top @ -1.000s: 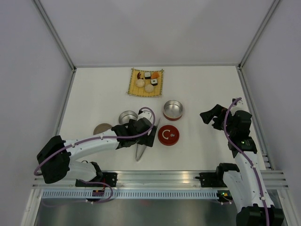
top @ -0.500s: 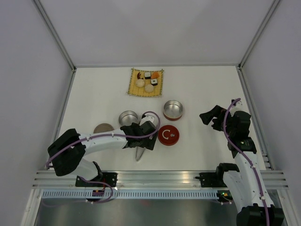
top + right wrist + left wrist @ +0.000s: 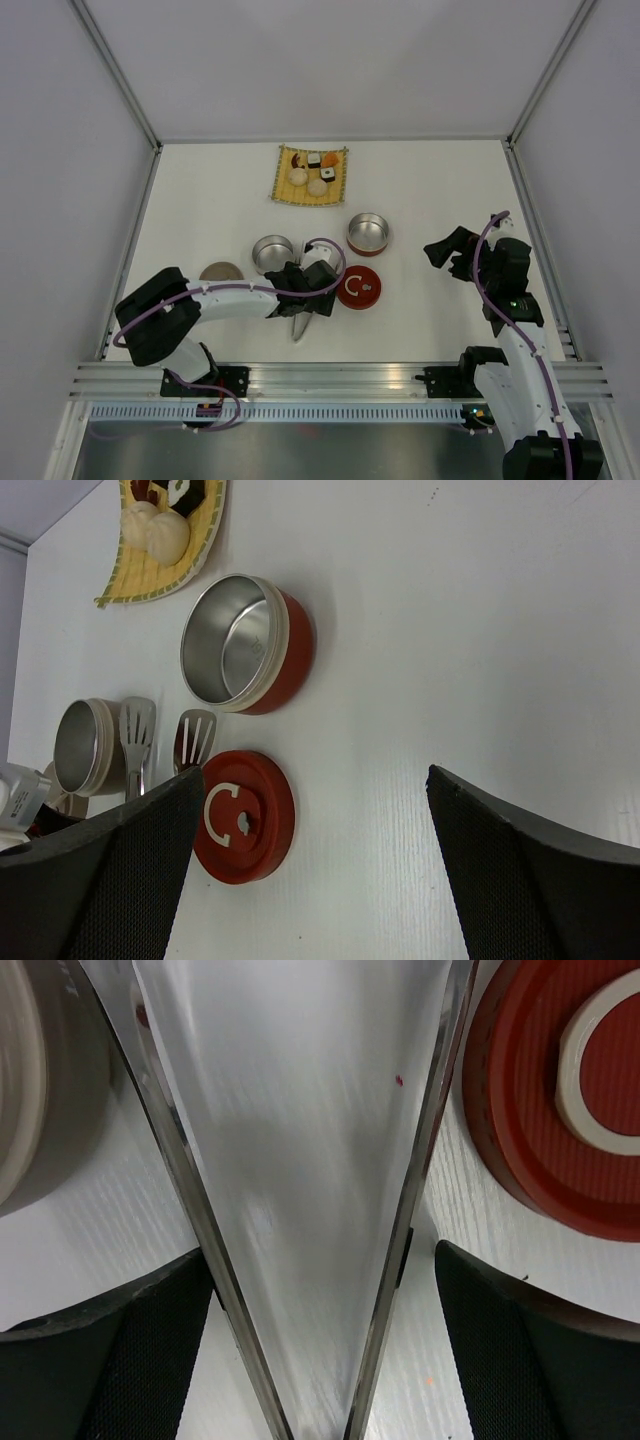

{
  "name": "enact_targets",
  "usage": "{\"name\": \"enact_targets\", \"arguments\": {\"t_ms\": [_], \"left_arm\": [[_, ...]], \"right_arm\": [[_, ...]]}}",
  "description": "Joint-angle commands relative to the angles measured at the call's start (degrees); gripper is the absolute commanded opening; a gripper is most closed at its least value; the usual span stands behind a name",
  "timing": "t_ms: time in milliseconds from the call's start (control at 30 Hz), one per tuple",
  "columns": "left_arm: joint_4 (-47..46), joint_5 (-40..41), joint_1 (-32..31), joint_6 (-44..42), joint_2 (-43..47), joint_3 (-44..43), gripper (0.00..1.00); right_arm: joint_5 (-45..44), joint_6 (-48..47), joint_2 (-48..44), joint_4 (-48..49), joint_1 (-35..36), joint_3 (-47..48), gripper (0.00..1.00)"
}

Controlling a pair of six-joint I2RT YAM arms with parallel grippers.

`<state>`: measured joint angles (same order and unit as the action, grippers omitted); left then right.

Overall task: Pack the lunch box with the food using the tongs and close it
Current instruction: Pick up the clamp at the center of the board.

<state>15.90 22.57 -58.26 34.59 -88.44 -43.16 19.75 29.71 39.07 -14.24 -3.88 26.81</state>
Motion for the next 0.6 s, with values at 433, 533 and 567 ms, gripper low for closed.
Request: {"name": "enact_targets", "arguments": {"t_ms": [433, 533, 567], "left_arm": [[-1.0, 3.2, -1.0, 1.8, -4.4, 0.9, 0.76], [0.4, 4.5, -2.2, 2.8, -5.5, 0.4, 0.79], [1.0, 4.8, -2.7, 3.0, -6.0, -0.1, 0.81]], "right_arm": [[-0.4, -0.4, 0.5, 1.7, 0.3, -1.4, 0.98], [-0.4, -0.3, 0.7, 1.6, 0.3, -1.5, 0.98], [-0.3, -0.4, 0.6, 1.7, 0.3, -1.7, 0.98]]}}
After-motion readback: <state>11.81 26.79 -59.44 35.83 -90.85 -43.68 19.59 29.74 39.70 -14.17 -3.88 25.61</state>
